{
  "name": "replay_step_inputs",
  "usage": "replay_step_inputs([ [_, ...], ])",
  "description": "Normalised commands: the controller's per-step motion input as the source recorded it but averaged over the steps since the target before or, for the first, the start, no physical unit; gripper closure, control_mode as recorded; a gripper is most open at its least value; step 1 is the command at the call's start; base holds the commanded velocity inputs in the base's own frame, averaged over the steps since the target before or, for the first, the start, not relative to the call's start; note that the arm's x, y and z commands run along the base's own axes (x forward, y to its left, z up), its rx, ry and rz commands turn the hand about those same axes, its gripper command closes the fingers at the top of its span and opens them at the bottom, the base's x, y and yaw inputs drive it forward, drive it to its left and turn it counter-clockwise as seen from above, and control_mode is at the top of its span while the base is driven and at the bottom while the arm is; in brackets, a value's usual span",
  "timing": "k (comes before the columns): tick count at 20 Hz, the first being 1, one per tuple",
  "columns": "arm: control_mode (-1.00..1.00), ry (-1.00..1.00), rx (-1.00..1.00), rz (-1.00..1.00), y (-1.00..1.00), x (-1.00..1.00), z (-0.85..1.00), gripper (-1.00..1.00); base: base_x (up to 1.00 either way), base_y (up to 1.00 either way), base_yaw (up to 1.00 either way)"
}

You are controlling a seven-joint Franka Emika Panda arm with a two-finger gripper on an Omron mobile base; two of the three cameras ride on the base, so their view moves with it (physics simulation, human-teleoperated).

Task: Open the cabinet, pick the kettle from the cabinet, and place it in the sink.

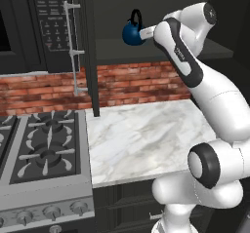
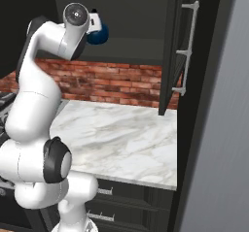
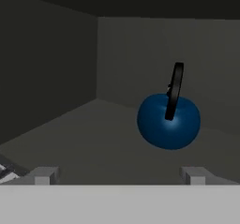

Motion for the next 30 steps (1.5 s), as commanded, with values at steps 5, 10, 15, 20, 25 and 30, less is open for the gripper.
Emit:
replay_step_inputs([
  [5,-1.00,0.00,0.00,0.00,0.00,0.37,0.08,-1.00,0.00,0.00,0.00],
  [10,-1.00,0.00,0.00,0.00,0.00,0.37,0.06,-1.00,0.00,0.00,0.00],
  [15,-1.00,0.00,0.00,0.00,0.00,0.33,0.03,-1.00,0.00,0.00,0.00],
  [20,-1.00,0.00,0.00,0.00,0.00,0.31,0.00,-1.00,0.00,0.00,0.00],
  [25,-1.00,0.00,0.00,0.00,0.00,0.32,0.00,-1.00,0.00,0.00,0.00],
  [30,-1.00,0.00,0.00,0.00,0.00,0.36,0.00,-1.00,0.00,0.00,0.00],
])
